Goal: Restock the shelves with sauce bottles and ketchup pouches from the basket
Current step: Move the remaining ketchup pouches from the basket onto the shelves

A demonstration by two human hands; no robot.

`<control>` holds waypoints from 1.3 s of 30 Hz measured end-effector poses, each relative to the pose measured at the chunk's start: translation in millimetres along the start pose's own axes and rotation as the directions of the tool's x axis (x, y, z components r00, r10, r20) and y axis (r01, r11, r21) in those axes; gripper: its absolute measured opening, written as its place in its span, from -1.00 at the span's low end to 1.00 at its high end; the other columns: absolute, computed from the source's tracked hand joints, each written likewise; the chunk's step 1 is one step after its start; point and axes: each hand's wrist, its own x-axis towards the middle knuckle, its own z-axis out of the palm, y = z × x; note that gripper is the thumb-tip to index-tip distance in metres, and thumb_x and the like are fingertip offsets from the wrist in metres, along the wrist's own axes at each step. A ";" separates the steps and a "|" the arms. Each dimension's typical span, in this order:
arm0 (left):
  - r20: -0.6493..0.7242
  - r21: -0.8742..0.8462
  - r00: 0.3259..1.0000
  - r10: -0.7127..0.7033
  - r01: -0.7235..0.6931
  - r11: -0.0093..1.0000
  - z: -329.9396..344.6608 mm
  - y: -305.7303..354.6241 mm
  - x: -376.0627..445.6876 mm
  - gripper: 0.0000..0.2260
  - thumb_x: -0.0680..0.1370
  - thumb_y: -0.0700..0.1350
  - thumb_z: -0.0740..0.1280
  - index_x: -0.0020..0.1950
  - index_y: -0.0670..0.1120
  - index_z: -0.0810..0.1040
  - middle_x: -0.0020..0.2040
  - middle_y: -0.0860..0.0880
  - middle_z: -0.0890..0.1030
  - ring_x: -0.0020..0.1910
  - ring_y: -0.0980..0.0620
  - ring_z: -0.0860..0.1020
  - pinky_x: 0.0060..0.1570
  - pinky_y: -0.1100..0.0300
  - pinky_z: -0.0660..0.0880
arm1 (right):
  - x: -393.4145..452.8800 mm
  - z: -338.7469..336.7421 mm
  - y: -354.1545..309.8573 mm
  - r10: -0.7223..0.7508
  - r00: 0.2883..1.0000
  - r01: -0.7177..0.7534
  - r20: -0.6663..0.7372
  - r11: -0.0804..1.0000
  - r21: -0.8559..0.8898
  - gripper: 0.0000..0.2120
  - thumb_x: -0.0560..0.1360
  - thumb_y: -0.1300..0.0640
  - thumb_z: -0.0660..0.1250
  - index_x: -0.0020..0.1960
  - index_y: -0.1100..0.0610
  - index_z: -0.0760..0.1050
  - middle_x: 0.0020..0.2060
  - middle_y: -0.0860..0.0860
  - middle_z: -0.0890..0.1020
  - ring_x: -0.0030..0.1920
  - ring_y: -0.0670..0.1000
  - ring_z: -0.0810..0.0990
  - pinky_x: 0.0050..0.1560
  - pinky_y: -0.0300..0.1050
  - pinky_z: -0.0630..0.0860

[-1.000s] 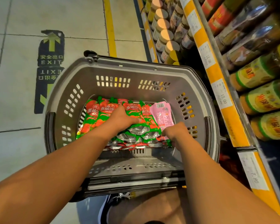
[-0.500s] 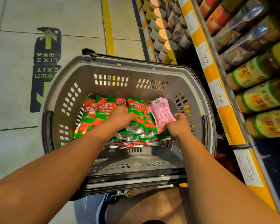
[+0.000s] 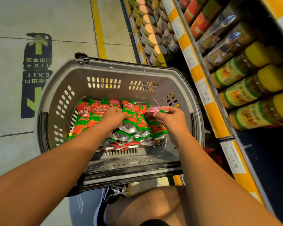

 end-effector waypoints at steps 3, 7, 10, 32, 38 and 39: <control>0.055 -0.110 0.996 -0.065 0.071 0.991 -3.5 3.3 -5.0 -0.72 0.51 -0.24 0.48 -0.21 -0.07 0.38 -0.21 -0.13 0.42 -0.21 -0.07 0.46 -0.09 -0.01 0.48 | -5.3 -0.8 -2.9 -0.104 0.994 0.100 -0.025 0.988 -0.121 -0.75 0.43 0.37 0.51 0.03 0.11 0.62 -0.19 -0.01 0.65 -0.22 -0.09 0.65 -0.30 -0.31 0.53; 0.132 -0.251 0.987 -0.096 0.127 0.960 -5.4 9.1 -15.5 -0.86 0.53 -0.30 0.45 -0.09 -0.15 0.51 -0.19 -0.15 0.61 -0.21 -0.11 0.63 0.01 -0.11 0.60 | -13.3 -8.3 -6.1 -0.236 0.963 0.192 -0.128 0.938 -0.289 -0.91 0.48 0.23 0.54 -0.08 0.10 0.65 -0.34 -0.10 0.57 -0.32 -0.13 0.54 -0.25 -0.19 0.47; 0.151 -0.268 0.986 -0.076 0.115 0.956 -6.9 15.1 -25.0 -0.91 0.54 -0.32 0.43 -0.06 -0.19 0.55 -0.17 -0.15 0.66 -0.22 -0.08 0.68 -0.09 -0.03 0.64 | -24.8 -16.3 -6.4 -0.338 0.918 0.234 -0.207 0.884 -0.406 -0.90 0.47 0.11 0.55 -0.13 0.08 0.66 -0.33 -0.05 0.60 -0.28 -0.05 0.56 -0.22 -0.09 0.53; 0.305 -0.358 0.939 0.157 -0.040 0.933 8.0 60.6 -152.8 -0.62 0.49 -0.43 0.33 0.27 -0.15 0.57 0.05 -0.14 0.68 -0.04 -0.02 0.64 -0.20 0.07 0.56 | -149.0 -94.8 -2.8 -0.399 0.740 0.419 -0.542 0.903 -0.093 -0.79 0.57 -0.08 0.42 -0.15 0.02 0.56 -0.27 -0.05 0.64 -0.22 -0.06 0.62 -0.26 -0.03 0.58; 0.436 -0.352 0.862 0.258 -0.101 0.931 20.4 80.2 -197.5 -0.57 0.50 -0.43 0.35 0.35 -0.19 0.51 0.24 -0.31 0.64 0.17 -0.31 0.61 0.30 -0.30 0.50 | -195.9 -126.0 9.8 -0.238 0.639 0.463 -0.732 0.878 0.119 -0.75 0.58 0.04 0.44 -0.24 0.07 0.53 -0.41 -0.14 0.63 -0.41 -0.24 0.56 -0.45 -0.39 0.40; 0.455 -0.350 0.849 0.268 -0.107 0.931 22.7 82.1 -205.3 -0.57 0.51 -0.42 0.37 0.36 -0.18 0.50 0.24 -0.29 0.65 0.18 -0.31 0.62 0.26 -0.26 0.53 | -204.2 -130.6 12.5 -0.211 0.622 0.470 -0.754 0.871 0.144 -0.76 0.57 0.04 0.44 -0.24 0.07 0.53 -0.41 -0.15 0.64 -0.41 -0.24 0.57 -0.45 -0.40 0.40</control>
